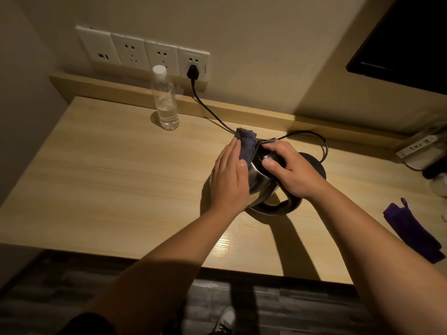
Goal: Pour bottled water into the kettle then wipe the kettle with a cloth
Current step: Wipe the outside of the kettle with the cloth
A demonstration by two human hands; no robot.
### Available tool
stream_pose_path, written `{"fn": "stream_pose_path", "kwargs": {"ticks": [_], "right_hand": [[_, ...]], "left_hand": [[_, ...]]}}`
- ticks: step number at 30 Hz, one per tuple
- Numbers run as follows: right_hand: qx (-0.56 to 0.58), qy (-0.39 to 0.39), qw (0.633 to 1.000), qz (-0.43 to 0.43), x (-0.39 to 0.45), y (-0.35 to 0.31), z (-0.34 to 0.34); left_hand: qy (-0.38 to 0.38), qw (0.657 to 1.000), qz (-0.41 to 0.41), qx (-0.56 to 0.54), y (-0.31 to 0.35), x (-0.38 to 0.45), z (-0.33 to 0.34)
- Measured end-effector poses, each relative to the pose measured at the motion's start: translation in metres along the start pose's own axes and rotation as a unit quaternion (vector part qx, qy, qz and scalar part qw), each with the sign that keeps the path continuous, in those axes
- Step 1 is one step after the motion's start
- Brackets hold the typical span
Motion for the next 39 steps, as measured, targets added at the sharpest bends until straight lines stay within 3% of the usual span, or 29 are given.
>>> {"fn": "stream_pose_path", "kwargs": {"ticks": [2,7,11,18,24,31,33,37,39], "right_hand": [[0.008,0.002,1.0,0.014,0.0,0.002,-0.003],[0.026,-0.011,0.999,0.027,0.001,0.002,-0.004],[0.028,-0.018,0.999,0.034,0.007,-0.005,-0.005],[0.049,-0.029,0.995,0.079,0.021,-0.005,-0.011],[0.086,-0.027,0.989,0.117,0.025,-0.005,-0.013],[0.127,-0.006,0.982,0.143,0.032,-0.002,-0.012],[0.117,-0.01,0.983,0.139,0.036,-0.004,-0.01],[0.082,-0.01,0.989,0.127,0.046,-0.012,-0.007],[0.069,-0.009,0.99,0.125,0.048,-0.013,-0.006]], "left_hand": [[-0.004,1.0,-0.023,-0.019,-0.009,0.009,-0.001],[-0.028,0.977,-0.189,-0.092,-0.044,0.02,-0.013],[-0.023,0.968,-0.225,-0.111,-0.049,0.019,-0.016],[0.002,0.974,-0.199,-0.106,-0.042,0.022,-0.009],[0.033,0.998,-0.048,-0.007,-0.009,0.016,0.004],[0.013,0.985,0.093,0.145,-0.005,0.019,0.013],[0.018,0.989,0.071,0.129,-0.025,0.019,0.008],[0.042,0.995,-0.078,0.05,-0.064,0.011,0.0],[0.056,0.994,-0.087,0.032,-0.063,0.011,0.001]]}}
Point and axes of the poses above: each hand's wrist, its own x-axis towards the middle knuckle, its own z-axis out of the palm, y = z × x, the point moved 3 cm from there along x, towards the middle knuckle, and after that the axes turned 7 degrees about -x, right-handed, at the moved point
